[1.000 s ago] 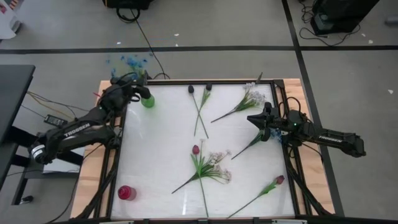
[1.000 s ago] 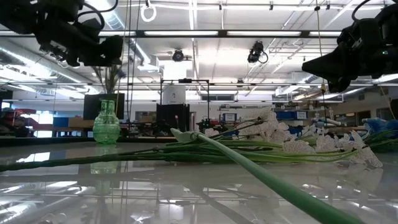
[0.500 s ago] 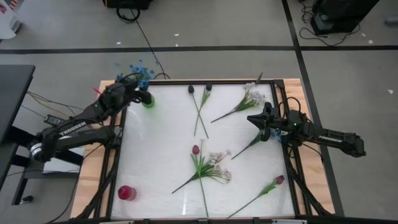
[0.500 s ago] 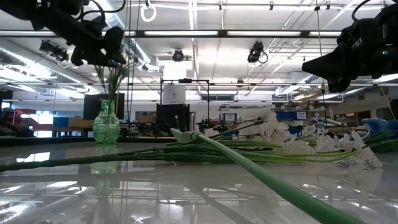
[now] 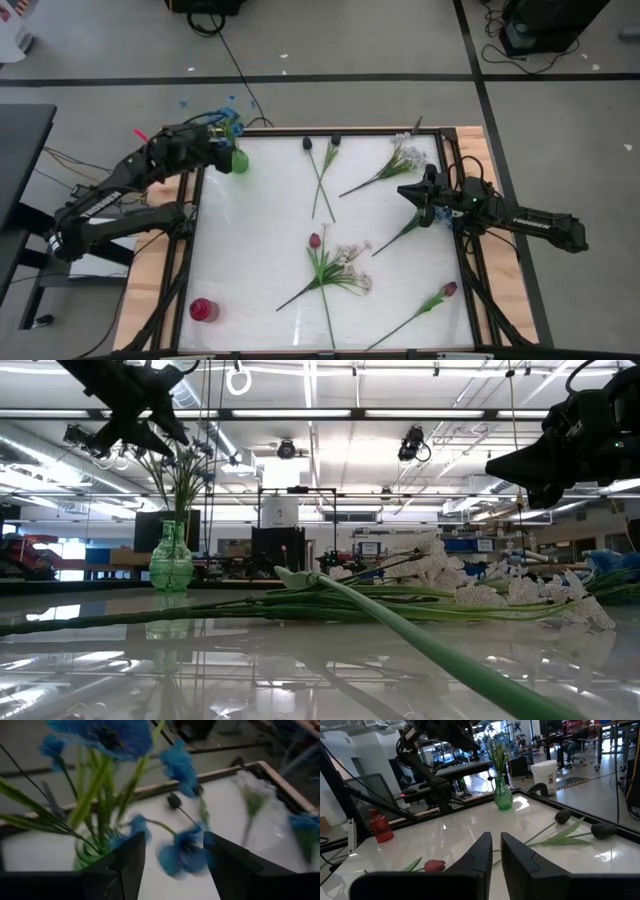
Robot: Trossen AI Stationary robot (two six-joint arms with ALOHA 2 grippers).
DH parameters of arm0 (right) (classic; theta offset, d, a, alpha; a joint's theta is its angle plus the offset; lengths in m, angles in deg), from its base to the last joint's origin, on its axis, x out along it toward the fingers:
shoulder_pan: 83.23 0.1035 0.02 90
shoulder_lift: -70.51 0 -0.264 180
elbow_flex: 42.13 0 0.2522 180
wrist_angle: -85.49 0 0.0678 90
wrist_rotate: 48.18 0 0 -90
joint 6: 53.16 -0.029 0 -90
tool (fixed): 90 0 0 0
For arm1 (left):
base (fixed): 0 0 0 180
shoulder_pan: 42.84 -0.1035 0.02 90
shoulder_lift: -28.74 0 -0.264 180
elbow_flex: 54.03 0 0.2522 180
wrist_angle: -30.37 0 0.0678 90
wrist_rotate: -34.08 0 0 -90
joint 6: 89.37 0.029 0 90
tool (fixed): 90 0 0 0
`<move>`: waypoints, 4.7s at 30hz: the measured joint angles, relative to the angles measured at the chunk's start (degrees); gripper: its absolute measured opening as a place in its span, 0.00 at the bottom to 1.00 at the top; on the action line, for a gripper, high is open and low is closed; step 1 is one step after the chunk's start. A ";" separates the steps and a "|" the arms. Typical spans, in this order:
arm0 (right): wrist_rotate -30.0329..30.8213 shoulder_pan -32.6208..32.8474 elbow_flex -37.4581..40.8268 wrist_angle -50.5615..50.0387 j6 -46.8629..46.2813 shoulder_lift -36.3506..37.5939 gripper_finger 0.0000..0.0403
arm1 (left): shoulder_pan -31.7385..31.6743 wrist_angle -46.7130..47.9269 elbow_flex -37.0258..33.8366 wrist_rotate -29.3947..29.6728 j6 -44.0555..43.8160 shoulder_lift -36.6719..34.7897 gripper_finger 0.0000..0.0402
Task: Sort flowers into vase by color
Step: Put the left pink flower into the green vase
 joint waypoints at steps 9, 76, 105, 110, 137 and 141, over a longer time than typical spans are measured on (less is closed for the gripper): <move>0.00 0.00 -0.01 0.00 0.00 0.01 0.12 | 1.59 12.25 7.05 -8.09 -3.82 0.00 0.43; 0.00 0.00 -0.01 0.41 0.00 -0.01 0.12 | 47.20 -39.61 6.89 -10.28 -65.48 63.86 0.40; 0.00 -0.02 -0.01 0.38 0.00 0.00 0.12 | 47.88 -39.30 6.87 -8.80 -63.97 65.10 0.03; 0.00 -0.02 0.01 0.35 0.00 -0.01 0.12 | 47.52 -38.68 6.89 -6.74 -59.76 60.17 0.03; 0.00 -0.01 0.01 0.38 -0.01 -0.01 0.12 | 33.30 -25.66 6.90 0.91 16.73 26.99 0.03; 0.00 0.00 0.01 0.38 -0.01 -0.01 0.12 | 29.68 -23.93 6.91 8.94 25.05 23.08 0.03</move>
